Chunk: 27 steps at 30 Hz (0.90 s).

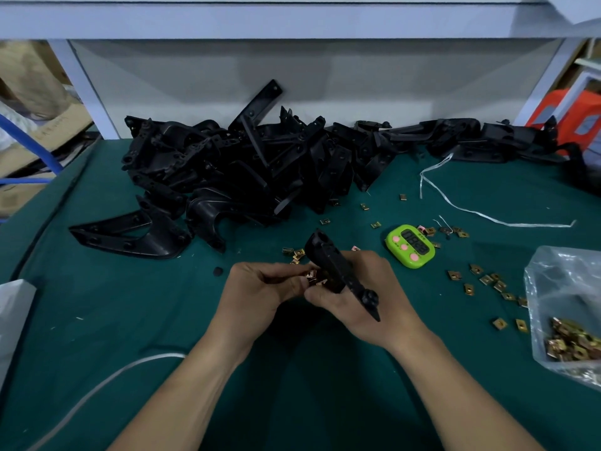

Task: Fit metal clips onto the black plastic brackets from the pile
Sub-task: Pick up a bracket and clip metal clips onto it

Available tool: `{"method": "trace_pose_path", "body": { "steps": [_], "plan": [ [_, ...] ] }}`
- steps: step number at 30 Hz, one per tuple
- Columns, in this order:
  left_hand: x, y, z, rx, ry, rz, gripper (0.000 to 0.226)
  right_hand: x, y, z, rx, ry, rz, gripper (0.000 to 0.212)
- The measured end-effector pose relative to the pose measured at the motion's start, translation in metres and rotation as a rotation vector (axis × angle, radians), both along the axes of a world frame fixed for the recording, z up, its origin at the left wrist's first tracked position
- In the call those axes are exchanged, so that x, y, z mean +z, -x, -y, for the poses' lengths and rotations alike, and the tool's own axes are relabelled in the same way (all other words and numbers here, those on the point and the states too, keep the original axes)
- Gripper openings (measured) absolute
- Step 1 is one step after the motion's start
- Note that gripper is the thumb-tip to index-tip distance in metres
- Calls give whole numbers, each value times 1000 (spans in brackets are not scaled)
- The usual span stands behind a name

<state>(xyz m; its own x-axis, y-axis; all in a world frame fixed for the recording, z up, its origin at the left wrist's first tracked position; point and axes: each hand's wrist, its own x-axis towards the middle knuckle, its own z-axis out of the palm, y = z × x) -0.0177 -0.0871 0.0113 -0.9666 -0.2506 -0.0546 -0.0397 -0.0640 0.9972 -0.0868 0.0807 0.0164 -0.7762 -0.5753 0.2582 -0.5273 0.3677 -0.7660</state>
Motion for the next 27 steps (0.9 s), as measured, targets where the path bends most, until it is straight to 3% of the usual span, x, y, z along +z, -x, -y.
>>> {"method": "trace_pose_path", "body": {
  "steps": [5,10,12,23,27],
  "plan": [
    [-3,-1,-2,90,351,13,35,1,-3,2,-22,-67,53,28],
    [-5,-3,-3,89,517,35,34,4,0,2,-50,-151,57,25],
    [-4,-3,-3,45,533,44,32,6,3,0,-53,-211,73,18],
    [-1,-2,-1,-69,457,45,23,11,13,-7,-8,-275,137,29],
    [2,-2,-3,-44,497,20,34,11,12,-6,-4,-275,135,27]
  ]
}}
